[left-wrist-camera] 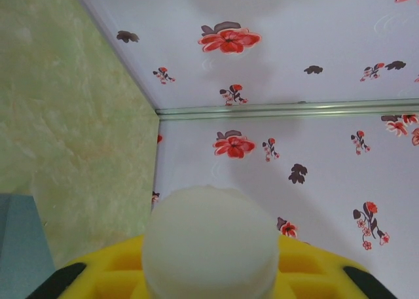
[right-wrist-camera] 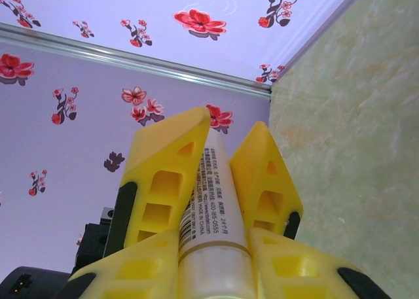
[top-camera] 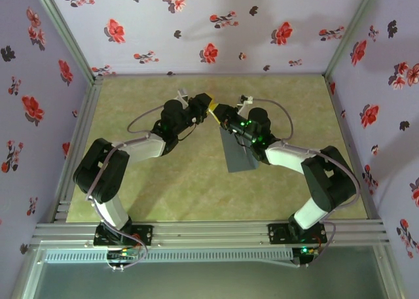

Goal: Place the letter into the envelope and seal it

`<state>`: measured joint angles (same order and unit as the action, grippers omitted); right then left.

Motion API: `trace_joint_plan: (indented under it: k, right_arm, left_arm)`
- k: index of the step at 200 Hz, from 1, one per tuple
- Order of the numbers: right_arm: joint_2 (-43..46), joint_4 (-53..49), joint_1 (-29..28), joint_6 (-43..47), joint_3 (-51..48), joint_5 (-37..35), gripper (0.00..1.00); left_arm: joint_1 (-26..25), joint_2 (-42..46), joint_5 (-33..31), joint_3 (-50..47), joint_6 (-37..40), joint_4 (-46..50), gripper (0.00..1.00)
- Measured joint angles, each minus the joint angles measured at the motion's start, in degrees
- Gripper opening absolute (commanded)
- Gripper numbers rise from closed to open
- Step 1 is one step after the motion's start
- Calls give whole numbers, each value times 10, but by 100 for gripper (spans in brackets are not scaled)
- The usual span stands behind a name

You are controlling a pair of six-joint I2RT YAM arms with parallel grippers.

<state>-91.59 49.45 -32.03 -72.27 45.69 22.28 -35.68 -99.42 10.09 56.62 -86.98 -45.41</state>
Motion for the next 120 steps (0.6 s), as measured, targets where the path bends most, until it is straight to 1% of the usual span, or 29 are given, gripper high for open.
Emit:
trace_joint_plan:
  k: [10,22,30,49,63,75,87,120]
  right_arm:
    - [0,0,0,0,0,0,17]
    - [0,0,0,0,0,0,15]
    - [0,0,0,0,0,1,15]
    - [0,-2,1,0,0,2,14]
    - [3,-14,2,2,2,4,13]
    - [9,-40,4,7,5,4,12]
    - [22,-76,7,20,8,4,11]
    - [83,-218,35,75,27,4,10]
  left_arm:
    - [0,0,0,0,0,0,9]
    - [0,0,0,0,0,0,14]
    - [0,0,0,0,1,0,19]
    - [0,0,0,0,3,1,34]
    - [0,0,1,0,14,7,49]
    - [-2,2,6,0,30,17,60]
    - [-2,9,12,0,49,33,69]
    - [2,53,22,17,109,114,83]
